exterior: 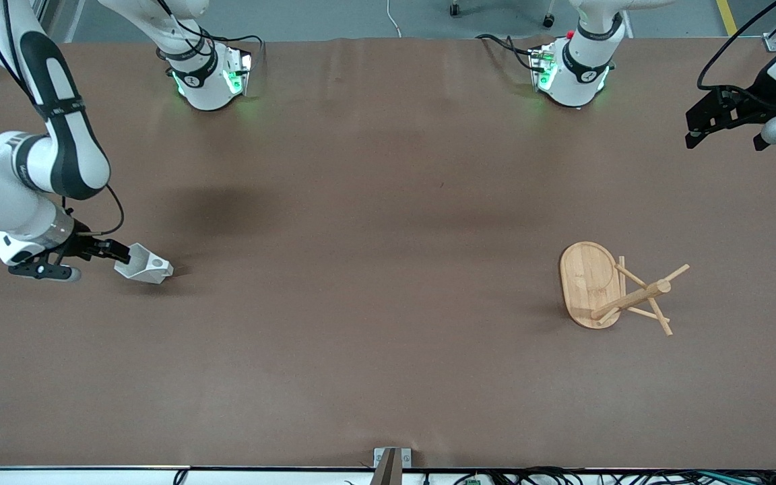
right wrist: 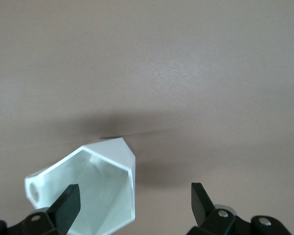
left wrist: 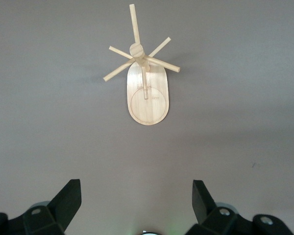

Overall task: Hang cup on rack
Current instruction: 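Reach the right gripper to the white cup and grasp it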

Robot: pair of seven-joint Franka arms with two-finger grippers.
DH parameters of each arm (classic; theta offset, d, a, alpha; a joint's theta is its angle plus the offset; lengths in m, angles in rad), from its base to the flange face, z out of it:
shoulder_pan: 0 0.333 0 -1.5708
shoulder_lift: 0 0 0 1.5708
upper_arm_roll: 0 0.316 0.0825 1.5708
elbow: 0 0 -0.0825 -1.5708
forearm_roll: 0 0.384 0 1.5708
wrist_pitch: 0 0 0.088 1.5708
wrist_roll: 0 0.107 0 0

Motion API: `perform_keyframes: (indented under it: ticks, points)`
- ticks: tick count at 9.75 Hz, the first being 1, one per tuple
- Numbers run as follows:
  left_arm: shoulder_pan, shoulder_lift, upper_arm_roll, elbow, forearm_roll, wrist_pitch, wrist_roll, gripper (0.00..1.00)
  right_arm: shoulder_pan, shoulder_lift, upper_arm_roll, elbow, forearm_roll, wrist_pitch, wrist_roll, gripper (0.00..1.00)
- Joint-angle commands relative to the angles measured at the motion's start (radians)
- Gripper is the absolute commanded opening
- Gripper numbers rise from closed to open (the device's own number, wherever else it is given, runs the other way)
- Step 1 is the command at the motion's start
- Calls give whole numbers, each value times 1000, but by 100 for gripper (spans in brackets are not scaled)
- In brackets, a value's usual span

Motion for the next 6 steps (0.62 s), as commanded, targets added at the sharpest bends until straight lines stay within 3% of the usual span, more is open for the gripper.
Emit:
perform_keyframes:
  ticks: [1, 2, 3, 4, 6]
  points:
    - [2, 18, -4, -9, -5, -15, 10, 100, -11, 31, 9, -33, 13, 69, -22, 100]
    - [5, 18, -4, -9, -7, -16, 12, 100, -11, 41, 11, -33, 13, 71, -22, 100]
    - [6, 18, -4, -9, -7, -19, 12, 100, -11, 50, 9, -33, 13, 73, -22, 93]
    - [6, 18, -4, -9, -7, -22, 12, 100, -11, 57, 11, -31, 13, 73, -22, 78]
    - [5, 18, -4, -9, -5, -23, 12, 100, -13, 57, 12, -31, 14, 71, -19, 24]
